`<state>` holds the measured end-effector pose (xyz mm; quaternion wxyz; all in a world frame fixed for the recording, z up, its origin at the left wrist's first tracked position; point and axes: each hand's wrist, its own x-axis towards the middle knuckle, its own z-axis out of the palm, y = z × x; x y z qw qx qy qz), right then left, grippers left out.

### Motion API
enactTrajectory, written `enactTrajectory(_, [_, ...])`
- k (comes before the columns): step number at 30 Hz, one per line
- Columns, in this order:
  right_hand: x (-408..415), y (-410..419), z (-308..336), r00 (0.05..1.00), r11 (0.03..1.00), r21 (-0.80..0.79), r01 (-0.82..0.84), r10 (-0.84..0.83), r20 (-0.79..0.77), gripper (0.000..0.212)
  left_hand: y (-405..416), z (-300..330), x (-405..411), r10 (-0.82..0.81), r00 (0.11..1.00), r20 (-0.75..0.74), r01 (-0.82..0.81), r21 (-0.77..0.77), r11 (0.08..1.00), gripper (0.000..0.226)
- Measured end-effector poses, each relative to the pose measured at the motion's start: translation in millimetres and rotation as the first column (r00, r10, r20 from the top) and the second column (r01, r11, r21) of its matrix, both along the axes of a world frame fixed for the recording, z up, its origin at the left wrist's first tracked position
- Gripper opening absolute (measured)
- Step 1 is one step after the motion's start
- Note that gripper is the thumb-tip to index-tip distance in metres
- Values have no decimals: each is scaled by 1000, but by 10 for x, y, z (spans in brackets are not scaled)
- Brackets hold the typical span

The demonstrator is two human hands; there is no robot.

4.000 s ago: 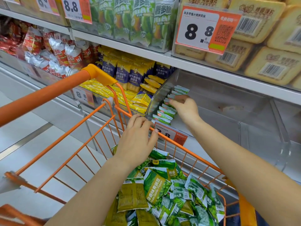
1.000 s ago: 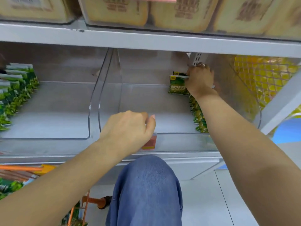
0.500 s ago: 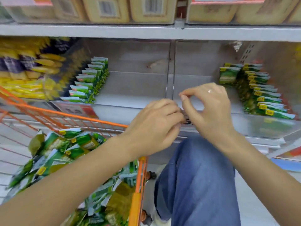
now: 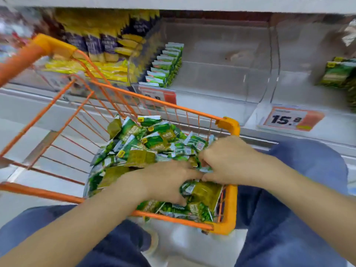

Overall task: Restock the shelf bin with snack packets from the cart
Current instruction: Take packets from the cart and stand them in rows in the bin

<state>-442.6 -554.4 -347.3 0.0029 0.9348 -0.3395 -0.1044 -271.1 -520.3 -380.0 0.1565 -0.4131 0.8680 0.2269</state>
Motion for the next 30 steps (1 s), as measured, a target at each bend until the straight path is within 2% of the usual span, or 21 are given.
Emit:
enactTrajectory(2, [5, 11, -11, 999, 999, 37, 1, 0, -33, 41, 7, -8, -52, -45, 998, 52, 49, -74, 996, 71])
enactTrajectory(5, [-11, 27, 13, 1000, 999, 46, 5, -4, -27, 45, -19, 11, -56, -44, 998, -36, 40, -97, 994, 48])
enactTrajectory(7, [-19, 27, 31, 1000, 997, 74, 20, -20, 0, 47, -16, 51, -66, 1, 999, -40, -4, -74, 997, 39])
enactTrajectory(9, [-17, 18, 88, 999, 990, 132, 42, -43, 4, 48, -26, 79, -65, 64, 997, -51, -65, -23, 998, 36])
enactTrajectory(12, [-12, 28, 160, 992, 969, 226, 94, -112, 65, 53, -32, 121, -20, 193, 963, -190, -172, 119, 978, 41])
enactTrajectory(14, [-16, 79, 189, 981, 954, 272, 125, -159, 108, 74, -31, 156, 18, 312, 901, -302, -253, 220, 942, 47])
enactTrajectory(17, [-73, 173, 231, 974, 931, 334, 146, -195, 116, 95, -33, 223, 23, 443, 806, -393, -315, 349, 883, 35])
enactTrajectory(19, [-163, 217, 227, 964, 912, 377, 164, -229, 134, 94, -33, 257, -24, 463, 775, -429, -320, 366, 874, 27])
enactTrajectory(23, [-426, 301, 255, 848, 829, 501, 248, -436, 302, 76, 52, 304, -274, 536, 731, -423, -309, 495, 812, 51])
enactTrajectory(25, [-541, 331, 284, 797, 794, 542, 276, -504, 333, 63, 98, 332, -413, 562, 697, -445, -294, 537, 791, 54])
enactTrajectory(28, [-666, 346, 285, 750, 775, 565, 283, -546, 374, 68, 98, 367, -553, 616, 610, -498, -326, 551, 768, 45])
enactTrajectory(30, [-736, 341, 279, 662, 709, 640, 297, -635, 397, 67, 95, 389, -601, 634, 577, -514, -342, 553, 760, 33])
